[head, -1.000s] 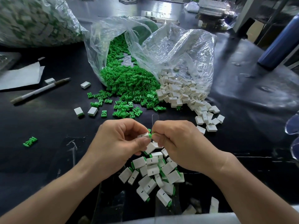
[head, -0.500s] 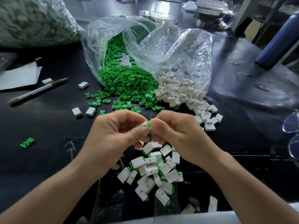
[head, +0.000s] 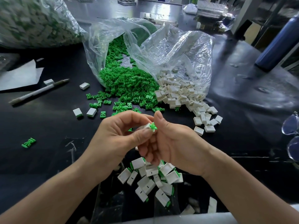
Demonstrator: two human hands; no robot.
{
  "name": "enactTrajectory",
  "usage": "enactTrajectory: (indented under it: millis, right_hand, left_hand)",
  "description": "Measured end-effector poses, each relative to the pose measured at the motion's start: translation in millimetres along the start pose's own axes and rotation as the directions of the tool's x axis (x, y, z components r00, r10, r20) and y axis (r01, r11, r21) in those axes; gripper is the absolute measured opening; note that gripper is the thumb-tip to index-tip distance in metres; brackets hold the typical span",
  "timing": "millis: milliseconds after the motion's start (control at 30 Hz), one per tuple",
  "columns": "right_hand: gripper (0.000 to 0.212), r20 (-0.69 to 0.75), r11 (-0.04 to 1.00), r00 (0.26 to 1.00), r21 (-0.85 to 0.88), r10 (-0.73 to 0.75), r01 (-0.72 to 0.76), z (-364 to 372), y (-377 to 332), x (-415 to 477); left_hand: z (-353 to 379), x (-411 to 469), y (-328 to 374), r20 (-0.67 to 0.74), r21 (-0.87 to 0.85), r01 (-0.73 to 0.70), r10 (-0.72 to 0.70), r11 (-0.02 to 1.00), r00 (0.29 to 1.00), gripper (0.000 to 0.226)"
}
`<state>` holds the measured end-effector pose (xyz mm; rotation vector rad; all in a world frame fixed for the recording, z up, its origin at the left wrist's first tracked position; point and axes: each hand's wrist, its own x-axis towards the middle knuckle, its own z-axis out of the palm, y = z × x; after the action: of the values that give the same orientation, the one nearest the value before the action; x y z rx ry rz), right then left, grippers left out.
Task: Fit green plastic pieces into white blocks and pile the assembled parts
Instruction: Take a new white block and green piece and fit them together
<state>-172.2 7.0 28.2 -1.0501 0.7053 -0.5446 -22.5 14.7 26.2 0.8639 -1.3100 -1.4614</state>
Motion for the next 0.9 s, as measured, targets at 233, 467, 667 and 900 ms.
enactTrajectory:
  millis: [233,467,667,900]
  right_hand:
    - [0.046,-0.101,0.994,0.994,-0.106,-0.028,0.017,3.3,4.8,0.1]
    - [0.034,-0.077,0.999,0.997,-0.040,-0.027,0.024,0.3,-1.8,-3.7]
    - [0.028,-0.095,0.997,0.992,0.014,-0.079,0.080,2.5,-1.4,-4.7]
    - [0.035,-0.140,0.996,0.986,-0.024,-0.093,0.090,3.9,0.8,-1.5]
  left_hand:
    - [1.5,0.9,-2.8,0.002,0.019,-0.057,0.057,0.998,0.998,0.022]
    - [1.5,0.5,-3.3,-0.005,0.007,-0.061,0.062,0.998,0.998,0.022]
    - [0.1,0.3,-4.6,-0.005,0.022,-0.071,0.071,0.997,0.997,0.021]
    - [0.9,0.6,-4.5,-0.030,0.050,-0.073,0.075,0.996,0.997,0.029]
